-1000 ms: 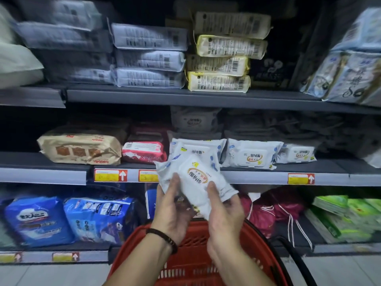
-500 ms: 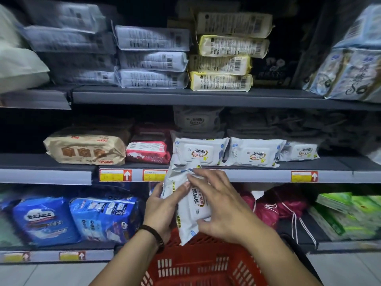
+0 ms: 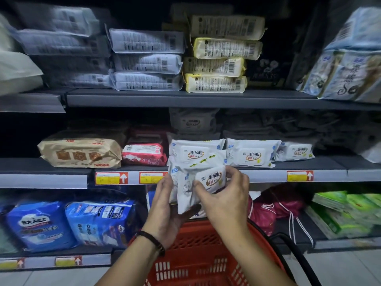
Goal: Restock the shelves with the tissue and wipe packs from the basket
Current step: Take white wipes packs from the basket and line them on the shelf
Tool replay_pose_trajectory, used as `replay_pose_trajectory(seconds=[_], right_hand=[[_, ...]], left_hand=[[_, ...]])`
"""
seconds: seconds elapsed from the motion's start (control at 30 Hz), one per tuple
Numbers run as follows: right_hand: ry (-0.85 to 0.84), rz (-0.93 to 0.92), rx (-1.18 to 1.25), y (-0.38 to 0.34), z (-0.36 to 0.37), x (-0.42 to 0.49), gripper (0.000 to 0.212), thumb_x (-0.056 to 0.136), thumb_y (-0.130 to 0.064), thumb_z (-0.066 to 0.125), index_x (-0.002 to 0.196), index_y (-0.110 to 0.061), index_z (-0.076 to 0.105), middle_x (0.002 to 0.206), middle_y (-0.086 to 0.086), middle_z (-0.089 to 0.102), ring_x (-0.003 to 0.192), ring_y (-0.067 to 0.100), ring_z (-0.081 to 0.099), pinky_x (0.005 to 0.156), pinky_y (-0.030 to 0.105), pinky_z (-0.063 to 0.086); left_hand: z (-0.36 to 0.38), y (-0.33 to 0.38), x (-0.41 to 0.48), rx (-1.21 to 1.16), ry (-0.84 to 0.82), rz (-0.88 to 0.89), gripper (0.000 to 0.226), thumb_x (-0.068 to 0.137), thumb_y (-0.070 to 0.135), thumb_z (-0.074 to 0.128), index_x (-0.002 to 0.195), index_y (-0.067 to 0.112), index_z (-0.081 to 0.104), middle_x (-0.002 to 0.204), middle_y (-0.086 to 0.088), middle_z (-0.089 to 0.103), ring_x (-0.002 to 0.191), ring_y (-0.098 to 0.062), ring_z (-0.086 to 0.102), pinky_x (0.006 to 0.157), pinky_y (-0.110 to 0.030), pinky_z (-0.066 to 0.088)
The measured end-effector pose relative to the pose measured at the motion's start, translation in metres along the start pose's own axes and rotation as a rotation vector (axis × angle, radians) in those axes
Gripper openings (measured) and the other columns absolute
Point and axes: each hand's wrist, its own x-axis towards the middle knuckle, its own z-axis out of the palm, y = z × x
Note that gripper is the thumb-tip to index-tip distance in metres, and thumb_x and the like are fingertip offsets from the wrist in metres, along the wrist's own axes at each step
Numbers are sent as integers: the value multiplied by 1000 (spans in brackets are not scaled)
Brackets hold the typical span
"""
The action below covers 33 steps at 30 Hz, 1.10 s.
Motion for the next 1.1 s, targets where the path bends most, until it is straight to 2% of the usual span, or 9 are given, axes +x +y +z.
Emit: replay_pose_trajectory(seconds=[0.07,0.2,0.3,0.4,0.6,0.77,0.93,1.0,1.1], right_hand=[[-20,46,36,-2,2,0,86,65,-50,91,134,-12,58,122,-2,46,116,18,55,92,11,31],[-190,25,25,-4,-2,3,97,64,-57,92,145,-18,55,128,-4,44,111,6,52,91,9,33],[-215,30,18,-4,-9,4,101,59,-63,92,144,-23,55,128,-6,45,109,4,50,91,11,35],[-156,42,28,2,-16,4,88,55,-61,92,129,-26,59,122,-8,52,106,3,51,88,14,37],[-13,39,172,25,-27,9,96,47,-66,90,125,-29,48,124,-7,53,108,19,67,94,42,59],[136,55,178,48,-62,42,98,48,-68,90,128,-28,49,124,-7,54,110,20,67,97,43,58],[370,89,89,82,-114,118,97,53,-58,95,127,-9,56,122,6,58,114,28,61,105,35,50],[390,153,64,96,-131,152,90,57,-48,98,125,-6,56,124,11,58,118,29,56,94,18,36],[399,204,35,118,-141,188,90,60,-45,99,127,-6,53,130,13,55,120,29,53,89,23,36]], left_hand=[[4,-3,-2,57,-1,50,73,75,51,84,135,22,53,129,-10,73,108,-30,75,81,-51,63],[2,-1,0,40,53,137,58,81,17,75,134,12,53,127,-18,72,98,-29,76,73,-42,65],[0,1,1,70,46,175,55,83,15,73,135,10,53,128,-20,71,107,-33,73,89,-51,62],[3,-4,0,147,38,206,55,82,17,74,133,12,55,127,-16,73,118,-38,69,106,-56,51],[14,5,1,147,-42,181,77,63,23,83,137,21,59,121,-11,77,105,-28,77,83,-43,65],[32,8,20,465,-40,248,43,79,24,80,121,20,71,116,-12,78,99,-33,78,87,-53,62],[72,5,45,656,-73,350,27,84,20,80,111,16,77,105,-1,82,97,-20,79,87,-36,62],[89,-7,55,679,-61,349,22,86,16,81,107,17,78,101,2,82,96,-18,79,94,-36,58],[109,-28,66,698,-44,333,18,86,12,82,103,14,78,96,2,83,94,-19,79,87,-34,63]])
